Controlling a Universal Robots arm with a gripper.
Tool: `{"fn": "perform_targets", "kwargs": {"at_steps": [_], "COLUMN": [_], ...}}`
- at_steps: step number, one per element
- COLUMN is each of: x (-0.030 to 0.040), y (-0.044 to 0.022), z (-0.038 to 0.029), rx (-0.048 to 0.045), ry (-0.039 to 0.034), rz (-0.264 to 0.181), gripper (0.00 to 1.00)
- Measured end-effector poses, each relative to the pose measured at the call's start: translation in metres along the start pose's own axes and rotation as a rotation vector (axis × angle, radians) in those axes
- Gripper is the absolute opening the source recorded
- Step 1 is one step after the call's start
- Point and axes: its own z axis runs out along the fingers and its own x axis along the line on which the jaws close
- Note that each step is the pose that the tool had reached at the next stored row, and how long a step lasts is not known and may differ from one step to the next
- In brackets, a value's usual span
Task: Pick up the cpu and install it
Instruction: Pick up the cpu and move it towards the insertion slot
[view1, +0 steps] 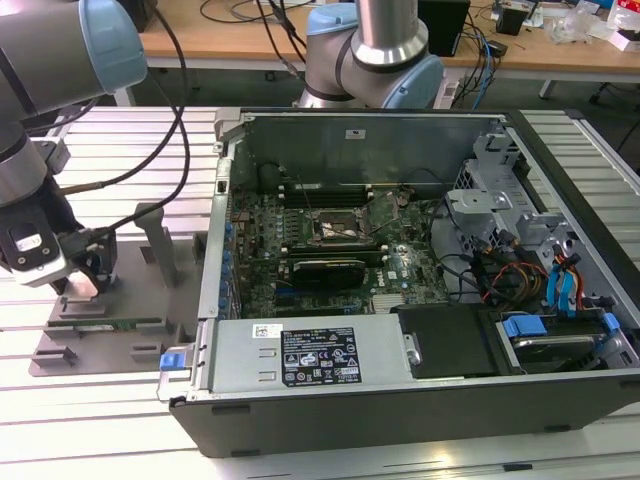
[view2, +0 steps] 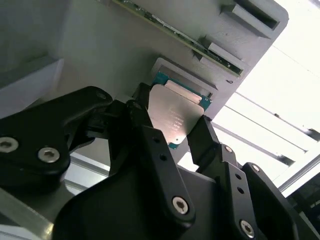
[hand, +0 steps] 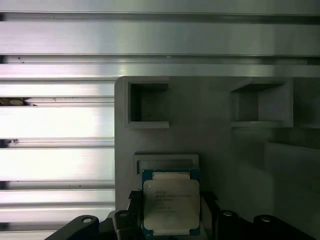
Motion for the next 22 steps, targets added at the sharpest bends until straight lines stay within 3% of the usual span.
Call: {"fn": "perform_targets", "kwargs": {"at_steps": [22], "x": [-0.0007], "y": [-0.0003], "z": [-0.0301], "rx": [0.0], "ry": [0.0], "rz": [0.0], "gripper": [0.55]}}
